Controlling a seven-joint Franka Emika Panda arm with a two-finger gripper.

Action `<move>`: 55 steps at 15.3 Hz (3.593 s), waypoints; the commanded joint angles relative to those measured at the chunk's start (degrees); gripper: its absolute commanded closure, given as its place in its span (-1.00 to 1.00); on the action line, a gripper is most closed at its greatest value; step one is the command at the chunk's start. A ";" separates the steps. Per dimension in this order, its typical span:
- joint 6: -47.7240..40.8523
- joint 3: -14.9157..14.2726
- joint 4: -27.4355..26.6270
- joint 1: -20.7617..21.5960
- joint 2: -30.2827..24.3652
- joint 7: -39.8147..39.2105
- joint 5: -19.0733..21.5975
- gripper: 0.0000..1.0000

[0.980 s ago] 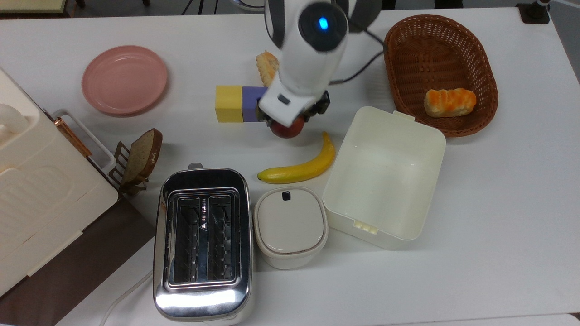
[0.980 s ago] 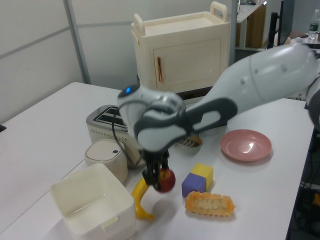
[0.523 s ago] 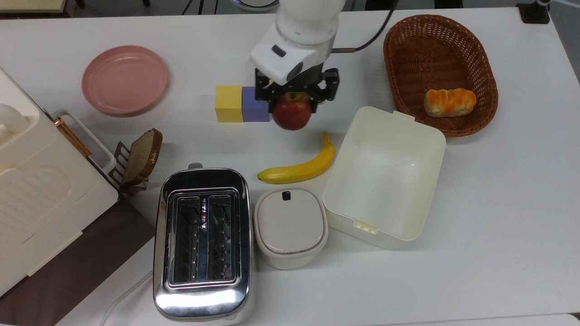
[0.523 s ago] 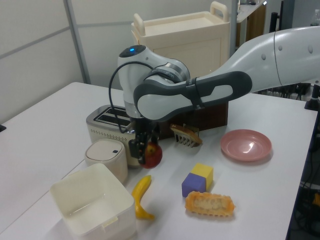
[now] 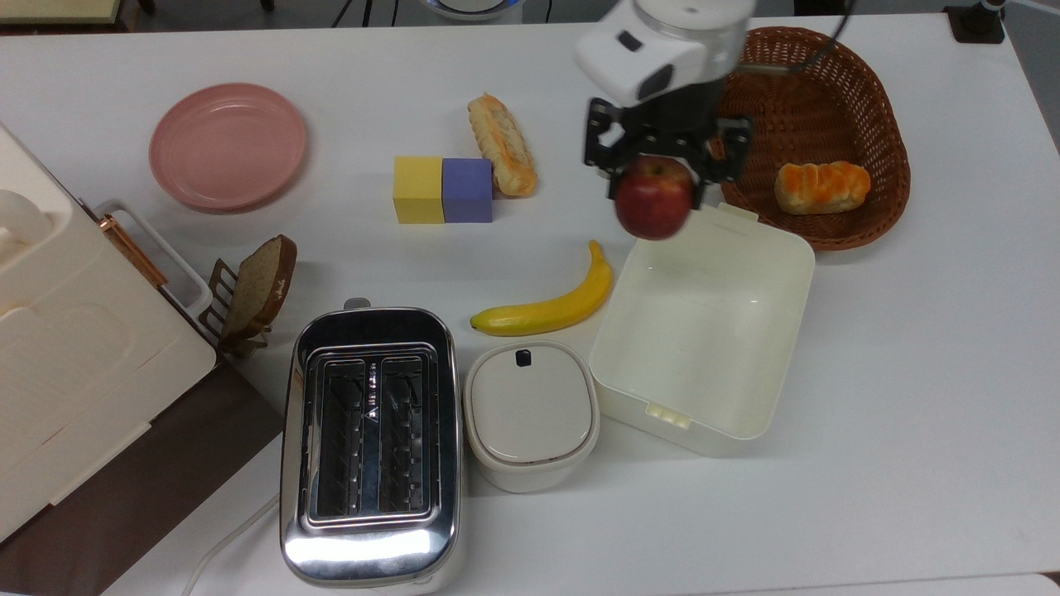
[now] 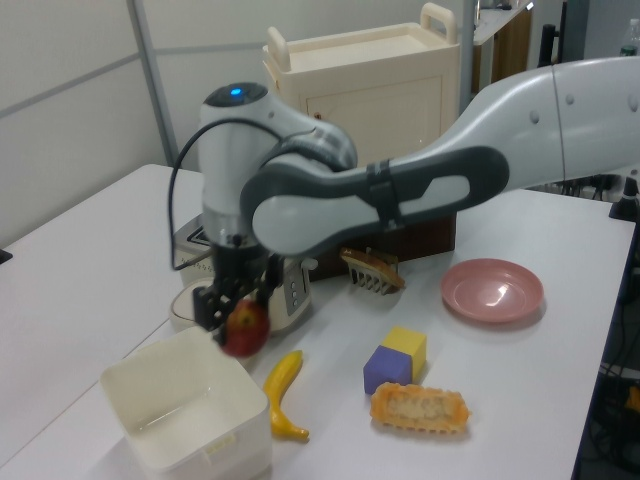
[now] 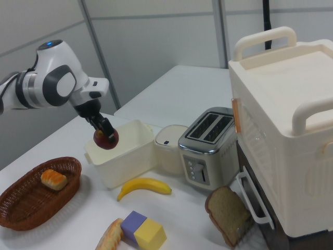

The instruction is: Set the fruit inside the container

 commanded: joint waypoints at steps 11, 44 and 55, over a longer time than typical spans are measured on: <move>5.85 0.21 1.37 6.35 10.18 13.09 -5.66 0.00; -21.40 -0.67 -7.58 -12.01 -13.88 -18.18 -3.64 -1.00; -24.64 -5.58 -12.44 -16.15 -19.17 -30.94 5.15 -1.00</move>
